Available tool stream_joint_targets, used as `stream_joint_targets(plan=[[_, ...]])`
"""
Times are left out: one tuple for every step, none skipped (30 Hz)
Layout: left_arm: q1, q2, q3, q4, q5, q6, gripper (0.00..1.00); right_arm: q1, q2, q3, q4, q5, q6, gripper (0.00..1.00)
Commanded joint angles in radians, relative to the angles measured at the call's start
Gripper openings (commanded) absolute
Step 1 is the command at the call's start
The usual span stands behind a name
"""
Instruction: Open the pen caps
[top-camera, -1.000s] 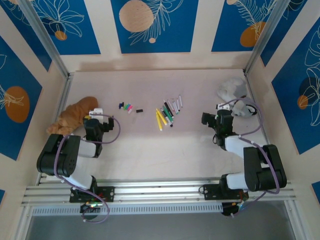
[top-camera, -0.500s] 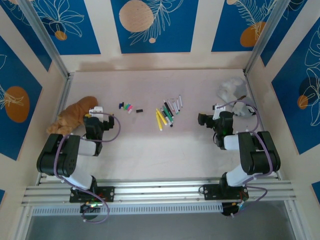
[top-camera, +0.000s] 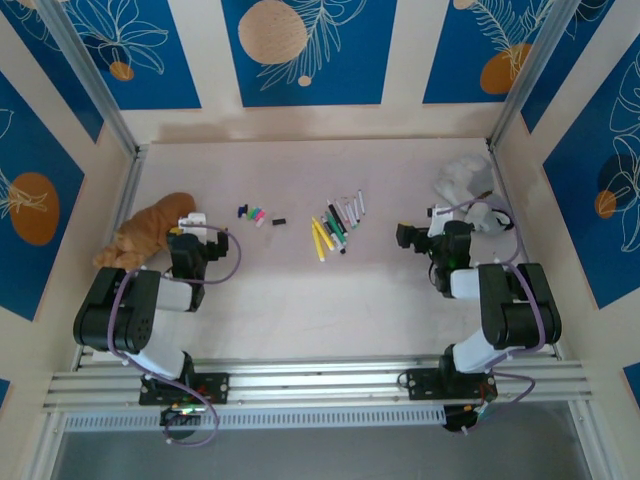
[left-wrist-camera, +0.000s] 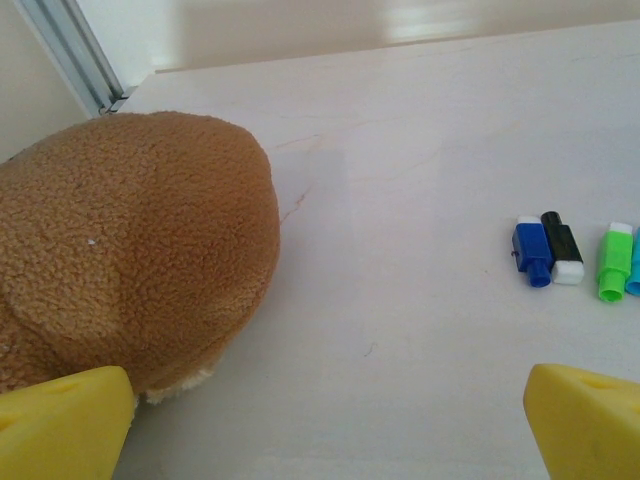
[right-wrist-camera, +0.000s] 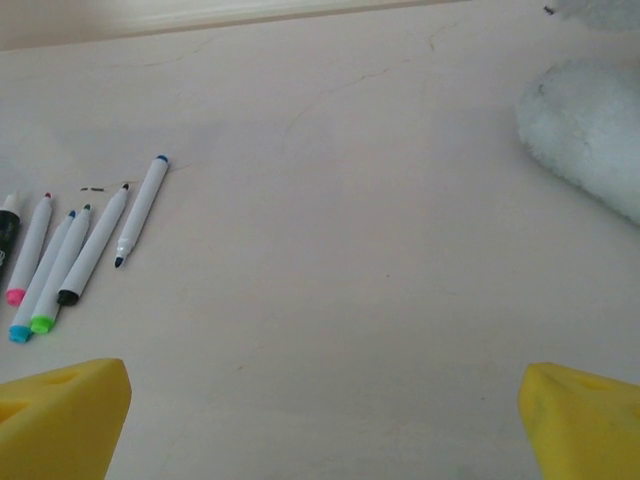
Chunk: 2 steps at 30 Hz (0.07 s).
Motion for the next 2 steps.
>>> stream_joint_targets(plan=[[0.005, 0.007, 0.018, 0.000, 0.015, -0.012, 1.00, -0.002, -0.006, 0.011, 0.020, -0.035, -0.005, 0.99], [0.005, 0.008, 0.018, 0.000, 0.015, -0.013, 1.00, 0.003, -0.013, 0.006, 0.022, -0.026, -0.007, 0.99]])
